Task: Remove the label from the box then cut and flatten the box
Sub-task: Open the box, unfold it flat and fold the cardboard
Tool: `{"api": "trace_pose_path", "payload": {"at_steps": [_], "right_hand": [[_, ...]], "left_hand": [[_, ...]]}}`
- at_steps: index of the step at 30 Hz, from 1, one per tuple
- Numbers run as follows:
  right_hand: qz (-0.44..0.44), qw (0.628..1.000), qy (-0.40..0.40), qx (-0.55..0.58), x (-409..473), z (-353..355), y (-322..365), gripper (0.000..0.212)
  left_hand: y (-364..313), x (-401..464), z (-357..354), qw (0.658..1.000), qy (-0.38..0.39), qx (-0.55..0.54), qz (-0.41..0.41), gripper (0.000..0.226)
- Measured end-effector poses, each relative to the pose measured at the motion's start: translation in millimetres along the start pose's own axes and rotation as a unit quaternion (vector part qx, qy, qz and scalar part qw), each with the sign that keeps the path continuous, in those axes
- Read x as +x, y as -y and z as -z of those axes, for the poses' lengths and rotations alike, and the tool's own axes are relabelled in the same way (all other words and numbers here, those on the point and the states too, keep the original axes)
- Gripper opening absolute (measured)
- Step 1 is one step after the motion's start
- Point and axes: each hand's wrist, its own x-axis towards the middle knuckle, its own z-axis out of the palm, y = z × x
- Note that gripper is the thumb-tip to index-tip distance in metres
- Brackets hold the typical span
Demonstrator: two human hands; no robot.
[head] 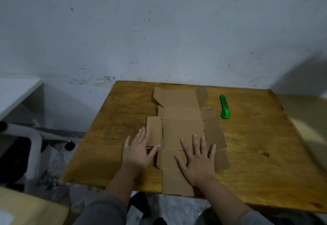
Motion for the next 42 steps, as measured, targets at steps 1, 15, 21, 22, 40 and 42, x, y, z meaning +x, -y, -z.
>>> {"api": "trace_pose_path", "payload": {"at_steps": [1, 15, 21, 22, 40, 42], "right_hand": [[0.007, 1.000, -0.005, -0.004, 0, -1, 0, 0.069], [0.002, 1.000, 0.012, -0.004, -3, 3, 3, 0.067], [0.001, 1.000, 0.010, -0.001, -3, 1, 2, 0.065], [0.000, 1.000, 0.008, 0.001, -3, 1, 2, 0.066], [-0.012, 1.000, 0.027, -0.008, 1, 5, 9, 0.067], [-0.018, 0.999, 0.029, 0.006, 4, 6, 14, 0.066]], "left_hand": [[2, -2, 1, 1.000, 0.011, -0.007, 0.010, 0.096], [-17, 10, 4, 0.998, -0.025, -0.055, 0.002, 0.059], [1, 10, 15, 0.993, -0.085, -0.010, -0.084, 0.043], [4, 9, 17, 0.992, -0.096, 0.003, -0.078, 0.045], [34, 5, -7, 0.998, -0.020, 0.004, 0.054, 0.097], [21, 14, 5, 0.997, -0.031, -0.001, 0.068, 0.090]]}}
